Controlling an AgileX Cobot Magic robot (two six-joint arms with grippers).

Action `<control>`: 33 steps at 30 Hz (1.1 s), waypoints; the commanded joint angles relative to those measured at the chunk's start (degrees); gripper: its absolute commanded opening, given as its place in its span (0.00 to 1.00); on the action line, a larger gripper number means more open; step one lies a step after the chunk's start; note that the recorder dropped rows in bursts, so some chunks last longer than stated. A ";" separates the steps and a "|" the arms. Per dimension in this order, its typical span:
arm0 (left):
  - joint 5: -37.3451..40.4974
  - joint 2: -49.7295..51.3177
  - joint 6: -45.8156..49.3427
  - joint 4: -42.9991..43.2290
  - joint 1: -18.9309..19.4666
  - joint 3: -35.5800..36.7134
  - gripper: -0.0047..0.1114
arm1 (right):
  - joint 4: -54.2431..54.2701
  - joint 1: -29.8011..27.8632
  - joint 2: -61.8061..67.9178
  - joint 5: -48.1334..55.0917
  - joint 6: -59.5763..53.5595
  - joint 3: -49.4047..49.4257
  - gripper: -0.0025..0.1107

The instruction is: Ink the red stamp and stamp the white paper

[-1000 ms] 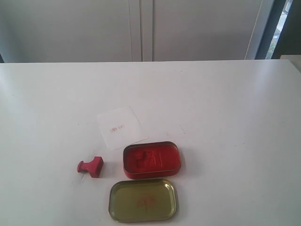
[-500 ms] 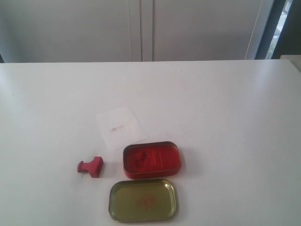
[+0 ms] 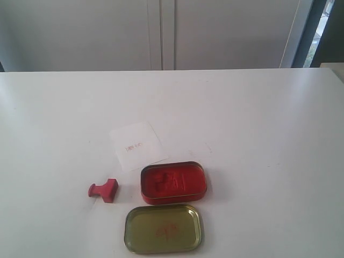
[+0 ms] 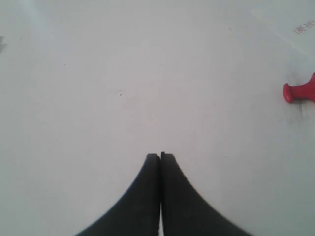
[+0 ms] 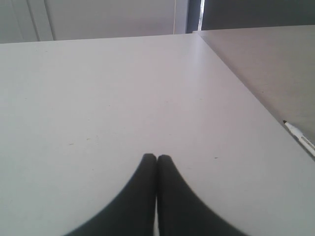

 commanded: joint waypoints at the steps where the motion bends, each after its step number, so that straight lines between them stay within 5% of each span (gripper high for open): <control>1: -7.82 -6.34 0.19 -0.33 0.08 6.12 0.04 | -0.13 0.24 -0.25 -0.84 0.12 0.27 0.02; 7: -8.57 -11.22 0.19 -0.26 0.08 13.32 0.04 | -0.13 0.24 -0.25 -0.84 0.12 0.27 0.02; 33: -8.70 -11.22 -4.10 0.03 0.08 13.32 0.04 | -0.28 0.24 -0.25 -0.84 0.12 0.27 0.02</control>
